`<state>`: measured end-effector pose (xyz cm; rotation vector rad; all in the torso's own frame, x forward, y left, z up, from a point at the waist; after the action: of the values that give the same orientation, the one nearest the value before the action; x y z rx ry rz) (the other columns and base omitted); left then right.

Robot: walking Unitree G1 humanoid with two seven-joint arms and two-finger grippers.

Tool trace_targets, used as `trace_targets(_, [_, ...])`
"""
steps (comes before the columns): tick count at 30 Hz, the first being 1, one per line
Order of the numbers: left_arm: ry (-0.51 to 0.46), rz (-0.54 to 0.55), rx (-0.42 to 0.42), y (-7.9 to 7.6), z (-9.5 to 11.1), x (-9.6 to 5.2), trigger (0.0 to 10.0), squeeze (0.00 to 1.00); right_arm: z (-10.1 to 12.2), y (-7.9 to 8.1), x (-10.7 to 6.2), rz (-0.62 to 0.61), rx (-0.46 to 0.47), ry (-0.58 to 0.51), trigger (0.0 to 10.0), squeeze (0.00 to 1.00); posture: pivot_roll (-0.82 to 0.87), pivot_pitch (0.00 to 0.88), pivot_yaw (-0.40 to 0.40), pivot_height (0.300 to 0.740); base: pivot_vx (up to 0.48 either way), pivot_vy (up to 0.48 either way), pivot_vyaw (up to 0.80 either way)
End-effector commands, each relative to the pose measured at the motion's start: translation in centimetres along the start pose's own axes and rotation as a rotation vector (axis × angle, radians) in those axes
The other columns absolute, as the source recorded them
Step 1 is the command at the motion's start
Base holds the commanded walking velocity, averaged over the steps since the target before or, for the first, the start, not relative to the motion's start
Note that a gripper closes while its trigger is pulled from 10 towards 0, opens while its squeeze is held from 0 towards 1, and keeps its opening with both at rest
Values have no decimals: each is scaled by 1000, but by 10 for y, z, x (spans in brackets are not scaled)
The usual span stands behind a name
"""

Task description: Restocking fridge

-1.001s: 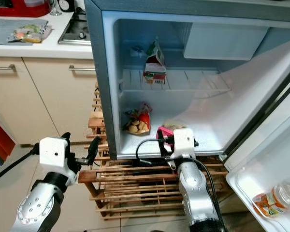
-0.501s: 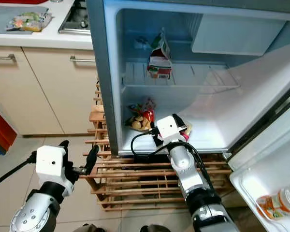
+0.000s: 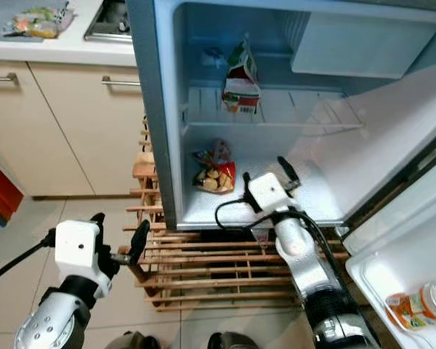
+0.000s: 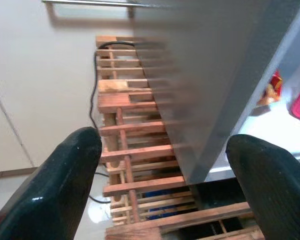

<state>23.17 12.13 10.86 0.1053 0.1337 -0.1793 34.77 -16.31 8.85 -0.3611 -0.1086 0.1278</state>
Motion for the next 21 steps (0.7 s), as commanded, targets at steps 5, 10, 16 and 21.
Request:
trace_targets(5, [2,-8,1,-2,1,1,10000,0,44,-31,-17,-109,96,-132,10000,0,-93,126,-66,740,0,0,0])
trace_targets(10, [-4,-16,-3,-4,1,3,10000,0,45,-27,-44,-78,111,-106,10000,0,-113,116,-66,740,0,0,0])
trace_targets(16, [-7,-22,-7,-6,0,6,10000,0,25,-10,-69,-14,120,-8,10000,0,-118,100,-69,740,0,0,0])
trace_targets(21, [-14,-24,-9,-8,1,8,10000,0,11,0,-77,21,137,64,10000,0,-110,82,-77,740,0,0,0])
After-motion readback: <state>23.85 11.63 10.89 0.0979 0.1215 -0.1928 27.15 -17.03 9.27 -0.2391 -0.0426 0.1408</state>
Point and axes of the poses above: a point about 5 cm out from each wrist's last joint towards the gripper, its own x axis pointing out of the wrist towards the gripper, its own z axis along the axis of the wrist's last joint, y = z × x, the point moved 5 cm from there along x, pointing out of the wrist towards the gripper, and after that the axes turned 6 degrees about x, right-handed, at the moved point
